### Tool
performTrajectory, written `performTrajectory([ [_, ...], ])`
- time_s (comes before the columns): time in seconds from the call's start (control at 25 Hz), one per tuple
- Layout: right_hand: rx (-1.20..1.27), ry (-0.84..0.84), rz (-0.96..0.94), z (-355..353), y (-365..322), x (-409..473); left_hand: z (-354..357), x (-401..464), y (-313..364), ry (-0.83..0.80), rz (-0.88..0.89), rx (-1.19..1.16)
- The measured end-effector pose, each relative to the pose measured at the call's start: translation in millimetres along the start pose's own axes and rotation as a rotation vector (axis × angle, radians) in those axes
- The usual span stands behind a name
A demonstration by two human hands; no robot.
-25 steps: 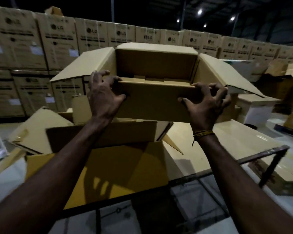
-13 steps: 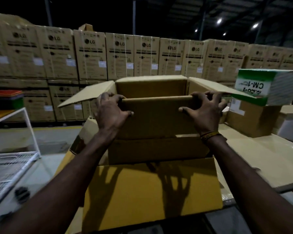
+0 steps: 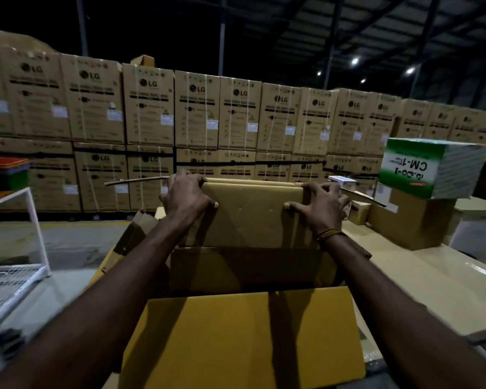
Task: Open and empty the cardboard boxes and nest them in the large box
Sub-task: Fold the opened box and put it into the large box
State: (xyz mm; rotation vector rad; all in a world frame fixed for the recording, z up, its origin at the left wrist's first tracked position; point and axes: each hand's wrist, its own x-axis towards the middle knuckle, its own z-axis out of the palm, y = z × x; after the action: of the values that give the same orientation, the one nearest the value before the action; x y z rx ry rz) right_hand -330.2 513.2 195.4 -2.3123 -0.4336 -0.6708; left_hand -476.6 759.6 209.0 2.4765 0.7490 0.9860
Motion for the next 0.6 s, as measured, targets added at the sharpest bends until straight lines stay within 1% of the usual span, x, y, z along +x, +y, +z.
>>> performTrajectory([
  [0.24,0.008,-0.124,0.037,17,3,17,9,17,2,-0.063,-0.049,0.035],
  [0.4,0.02,-0.131,0.04,16,4,28,15,32,3,-0.079,-0.078,-0.017],
  [0.52,0.013,-0.15,0.035,16,9,33,25,36,5,-0.073,-0.081,-0.001],
  [0.6,0.006,-0.174,0.054,22,16,32,37,30,1,-0.108,-0.079,0.01],
])
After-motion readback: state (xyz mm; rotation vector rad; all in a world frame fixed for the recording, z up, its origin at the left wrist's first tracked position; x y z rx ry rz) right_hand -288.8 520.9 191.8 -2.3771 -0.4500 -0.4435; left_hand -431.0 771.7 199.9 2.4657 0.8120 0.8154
